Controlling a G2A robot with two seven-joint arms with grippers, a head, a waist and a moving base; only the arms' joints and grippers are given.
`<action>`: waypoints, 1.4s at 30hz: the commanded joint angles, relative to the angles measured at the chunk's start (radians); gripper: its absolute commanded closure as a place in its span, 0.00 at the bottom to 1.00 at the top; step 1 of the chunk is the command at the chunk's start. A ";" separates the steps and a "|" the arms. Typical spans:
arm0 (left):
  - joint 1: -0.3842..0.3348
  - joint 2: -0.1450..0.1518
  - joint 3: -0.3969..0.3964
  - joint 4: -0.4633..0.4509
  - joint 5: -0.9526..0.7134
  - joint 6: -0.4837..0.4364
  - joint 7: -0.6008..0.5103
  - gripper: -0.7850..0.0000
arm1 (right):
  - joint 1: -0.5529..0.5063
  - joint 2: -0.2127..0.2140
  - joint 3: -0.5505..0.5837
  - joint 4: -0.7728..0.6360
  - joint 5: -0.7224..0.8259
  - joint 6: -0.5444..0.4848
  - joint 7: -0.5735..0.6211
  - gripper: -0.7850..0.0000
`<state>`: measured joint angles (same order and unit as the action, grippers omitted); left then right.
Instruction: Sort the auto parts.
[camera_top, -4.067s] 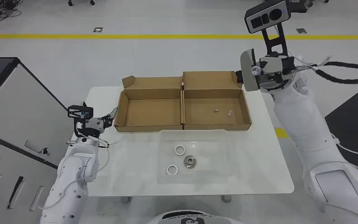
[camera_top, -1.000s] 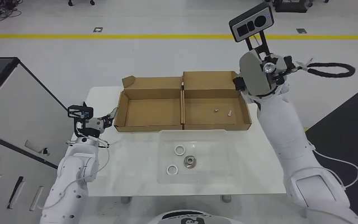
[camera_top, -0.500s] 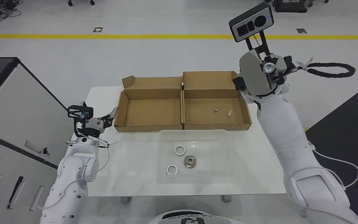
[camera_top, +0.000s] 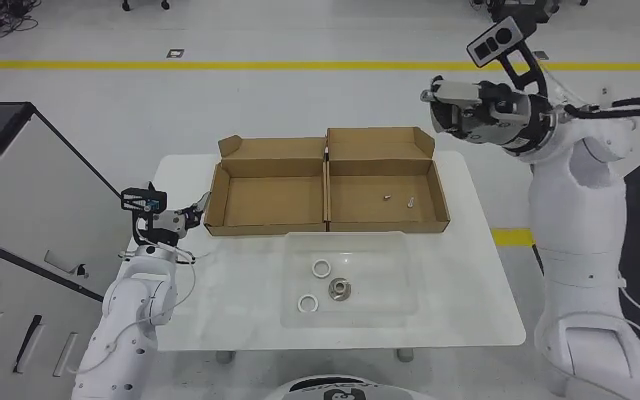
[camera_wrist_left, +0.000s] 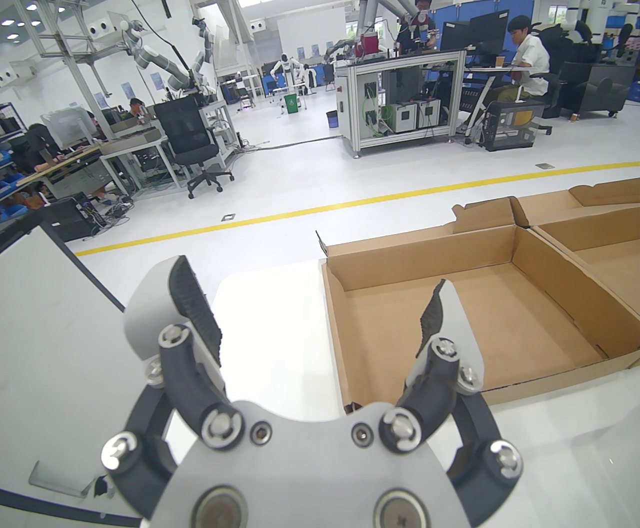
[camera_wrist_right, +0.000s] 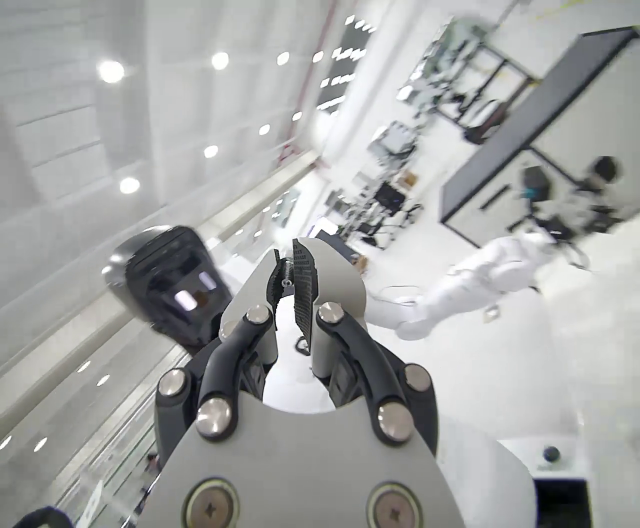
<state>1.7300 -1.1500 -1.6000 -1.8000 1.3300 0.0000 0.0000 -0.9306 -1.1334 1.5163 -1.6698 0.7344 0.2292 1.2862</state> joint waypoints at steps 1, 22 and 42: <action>0.000 0.000 0.000 0.000 0.000 0.000 0.000 0.00 | 0.013 0.021 0.031 0.003 -0.212 0.026 0.017 1.00; 0.000 0.000 0.000 0.000 0.000 0.000 0.000 0.00 | 0.311 0.022 -0.427 0.398 -1.054 -0.113 -0.070 1.00; 0.000 0.000 0.000 0.000 0.000 0.000 0.000 0.00 | 0.343 -0.060 -0.698 0.726 -1.171 -0.131 -0.174 1.00</action>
<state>1.7300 -1.1500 -1.6000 -1.8000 1.3300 0.0000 0.0000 -0.5870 -1.1881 0.8276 -0.9617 -0.4390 0.0993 1.1166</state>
